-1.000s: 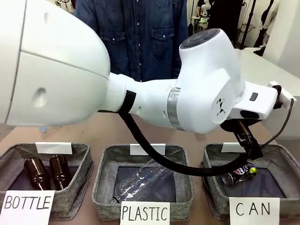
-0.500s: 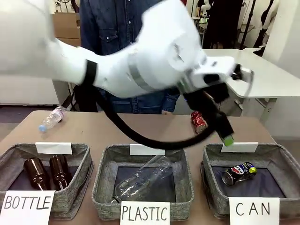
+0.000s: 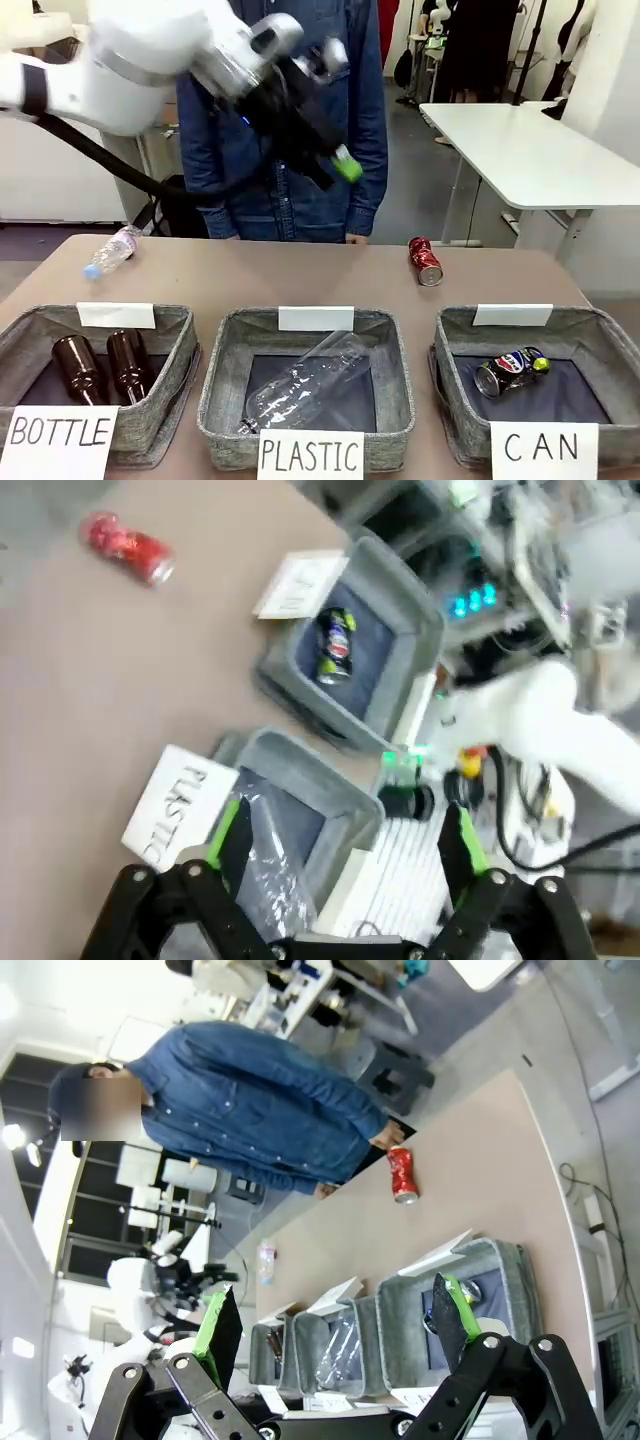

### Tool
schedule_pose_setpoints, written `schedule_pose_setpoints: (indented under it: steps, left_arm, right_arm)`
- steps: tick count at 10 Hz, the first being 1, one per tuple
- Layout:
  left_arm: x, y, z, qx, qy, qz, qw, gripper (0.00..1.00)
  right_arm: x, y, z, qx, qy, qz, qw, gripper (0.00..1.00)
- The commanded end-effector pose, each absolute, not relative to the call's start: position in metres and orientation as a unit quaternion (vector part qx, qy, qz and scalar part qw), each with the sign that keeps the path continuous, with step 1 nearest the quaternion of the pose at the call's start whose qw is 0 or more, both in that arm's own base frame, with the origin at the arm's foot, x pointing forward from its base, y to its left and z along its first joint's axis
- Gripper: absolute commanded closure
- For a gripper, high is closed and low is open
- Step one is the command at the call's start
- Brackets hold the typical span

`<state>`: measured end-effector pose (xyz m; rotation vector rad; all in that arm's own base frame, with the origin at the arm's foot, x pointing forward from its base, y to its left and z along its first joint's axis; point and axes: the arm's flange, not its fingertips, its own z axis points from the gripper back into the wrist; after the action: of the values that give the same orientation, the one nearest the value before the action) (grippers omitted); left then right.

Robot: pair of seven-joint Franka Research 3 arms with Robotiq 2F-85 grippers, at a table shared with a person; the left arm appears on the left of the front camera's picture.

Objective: Sort the can waste into the basket.
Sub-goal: Pick up the can waste from the table and place it in the right Fabric basket.

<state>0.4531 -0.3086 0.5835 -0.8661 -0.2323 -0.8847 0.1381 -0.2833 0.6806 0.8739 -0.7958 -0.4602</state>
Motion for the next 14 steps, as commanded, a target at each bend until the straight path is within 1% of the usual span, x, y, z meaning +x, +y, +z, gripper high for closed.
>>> schedule_pose_setpoints:
  steps: [1, 2, 3, 6, 7, 8, 9, 10, 11, 12, 14]
  left_arm:
    - [0.310, -0.097, 0.593, -0.421, -0.155, -0.304, 0.840, 0.04]
    - [0.288, -0.070, 0.589, -0.428, -0.150, -0.332, 0.827, 0.04]
    - [0.449, -0.256, 0.604, -0.415, -0.143, -0.359, 0.824, 0.04]
    - [0.449, -0.256, 0.604, -0.415, -0.143, -0.359, 0.824, 0.04]
    - [0.425, -0.236, 0.599, -0.417, -0.151, -0.361, 0.820, 0.04]
    - [0.442, -0.220, 0.582, -0.492, -0.092, -0.318, 0.805, 0.04]
    - [0.451, -0.191, 0.557, -0.594, -0.003, -0.262, 0.760, 0.04]
    - [0.452, -0.163, 0.540, -0.652, 0.029, -0.205, 0.729, 0.04]
    - [0.445, -0.137, 0.528, -0.694, 0.033, -0.170, 0.698, 0.04]
    - [0.433, -0.114, 0.522, -0.715, 0.024, -0.137, 0.685, 0.04]
    - [0.384, -0.060, 0.526, -0.727, -0.038, -0.080, 0.681, 0.04]
  right_arm:
    - [0.137, -0.284, 0.685, 0.408, -0.371, -0.221, 0.804, 0.00]
    - [0.137, -0.284, 0.685, 0.408, -0.371, -0.221, 0.804, 0.00]
    - [0.137, -0.284, 0.685, 0.408, -0.371, -0.221, 0.804, 0.00]
    - [0.137, -0.284, 0.685, 0.408, -0.371, -0.221, 0.804, 0.00]
    - [0.139, -0.284, 0.680, 0.409, -0.371, -0.215, 0.805, 0.00]
    - [0.149, -0.253, 0.684, 0.415, -0.346, -0.164, 0.826, 0.00]
    - [0.165, -0.226, 0.672, 0.449, -0.297, -0.133, 0.832, 0.00]
    - [0.178, -0.208, 0.661, 0.456, -0.272, -0.126, 0.838, 0.00]
    - [0.187, -0.191, 0.654, 0.479, -0.246, -0.103, 0.836, 0.00]
    - [0.194, -0.177, 0.651, 0.504, -0.225, -0.085, 0.829, 0.00]
    - [0.211, -0.132, 0.637, 0.606, -0.133, -0.041, 0.783, 0.00]
